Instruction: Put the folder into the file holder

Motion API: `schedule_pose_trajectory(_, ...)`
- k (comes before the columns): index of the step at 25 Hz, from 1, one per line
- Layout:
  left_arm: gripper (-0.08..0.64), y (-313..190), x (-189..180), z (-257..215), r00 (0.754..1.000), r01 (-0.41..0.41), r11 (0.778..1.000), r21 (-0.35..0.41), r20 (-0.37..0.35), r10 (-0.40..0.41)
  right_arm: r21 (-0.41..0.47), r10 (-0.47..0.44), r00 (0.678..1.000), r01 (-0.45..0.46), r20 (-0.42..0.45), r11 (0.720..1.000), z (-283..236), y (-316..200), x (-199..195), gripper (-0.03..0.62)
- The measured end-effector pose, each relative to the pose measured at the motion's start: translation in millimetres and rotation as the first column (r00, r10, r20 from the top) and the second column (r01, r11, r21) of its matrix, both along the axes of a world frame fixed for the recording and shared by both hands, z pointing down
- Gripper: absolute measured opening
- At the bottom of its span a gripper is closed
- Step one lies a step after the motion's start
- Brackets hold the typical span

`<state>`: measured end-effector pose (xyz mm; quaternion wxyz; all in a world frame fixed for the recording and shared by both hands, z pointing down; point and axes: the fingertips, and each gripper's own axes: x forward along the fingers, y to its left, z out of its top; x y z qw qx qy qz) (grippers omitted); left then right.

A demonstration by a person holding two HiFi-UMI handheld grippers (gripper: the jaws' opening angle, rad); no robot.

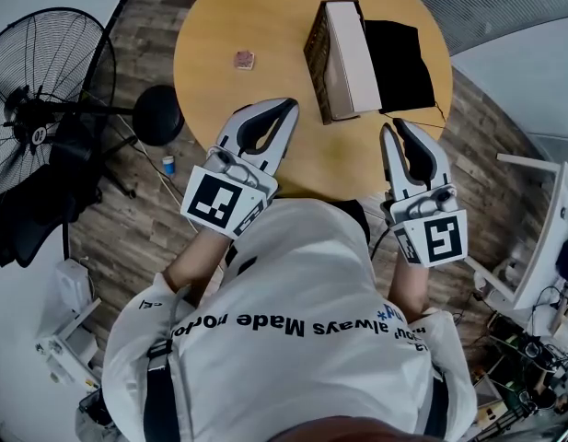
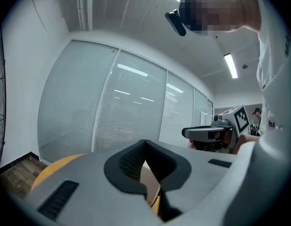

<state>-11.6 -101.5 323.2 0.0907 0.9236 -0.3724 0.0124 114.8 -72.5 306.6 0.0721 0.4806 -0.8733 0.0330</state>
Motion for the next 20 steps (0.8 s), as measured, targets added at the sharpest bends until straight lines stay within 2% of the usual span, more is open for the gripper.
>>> schedule_pose_trajectory(20, 0.023, -9.7, -5.6, -3.4, 1.000, 0.007, 1.000, 0.007, 0.000, -0.007, 0.001, 0.010, 1.000, -0.010, 0.010, 1.000, -2.1, -11.5, -3.8, 0.072)
